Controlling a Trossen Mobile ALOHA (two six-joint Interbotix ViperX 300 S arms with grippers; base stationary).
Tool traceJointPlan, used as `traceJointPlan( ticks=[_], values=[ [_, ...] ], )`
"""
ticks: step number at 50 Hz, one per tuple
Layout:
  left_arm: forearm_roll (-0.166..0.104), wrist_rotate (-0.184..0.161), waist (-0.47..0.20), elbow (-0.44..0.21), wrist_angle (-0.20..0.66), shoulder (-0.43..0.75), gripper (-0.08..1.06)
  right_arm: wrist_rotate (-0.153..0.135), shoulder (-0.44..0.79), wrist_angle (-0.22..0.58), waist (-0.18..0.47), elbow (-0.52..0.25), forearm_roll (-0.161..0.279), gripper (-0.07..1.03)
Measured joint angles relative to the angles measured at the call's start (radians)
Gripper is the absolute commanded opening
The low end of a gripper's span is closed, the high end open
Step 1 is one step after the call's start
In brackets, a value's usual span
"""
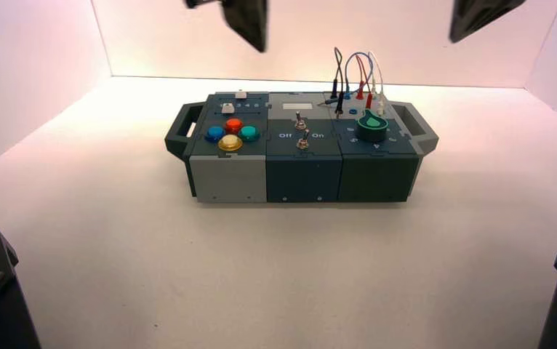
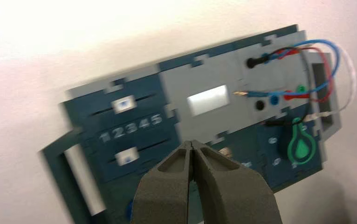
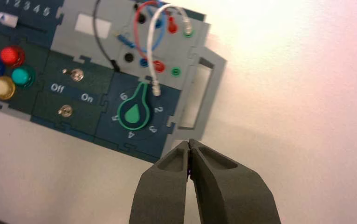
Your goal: Move the left gripper to the right.
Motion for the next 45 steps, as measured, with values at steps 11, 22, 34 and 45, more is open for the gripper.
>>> traceJointPlan(
  ticks=[11, 22, 34, 45],
  values=[
    [0.005, -0.038, -0.083, -0.098, 0.005, 0.098, -0.03, 0.000, -0.028, 0.035, -0.043, 0.002, -0.026, -0.02],
    [0.006, -0.084, -0.144, -0.163, 0.006, 0.175, -0.03, 0.000, -0.031, 0.038, -0.043, 0.018, -0.028, -0.02],
    [0.009, -0.118, -0.152, -0.193, 0.006, 0.198, -0.03, 0.000, -0.031, 0.038, -0.044, 0.020, -0.028, -0.02],
    [0.008, -0.124, -0.179, -0.199, 0.014, 0.198, -0.03, 0.002, -0.031, 0.041, -0.044, 0.023, -0.028, -0.02]
  ],
)
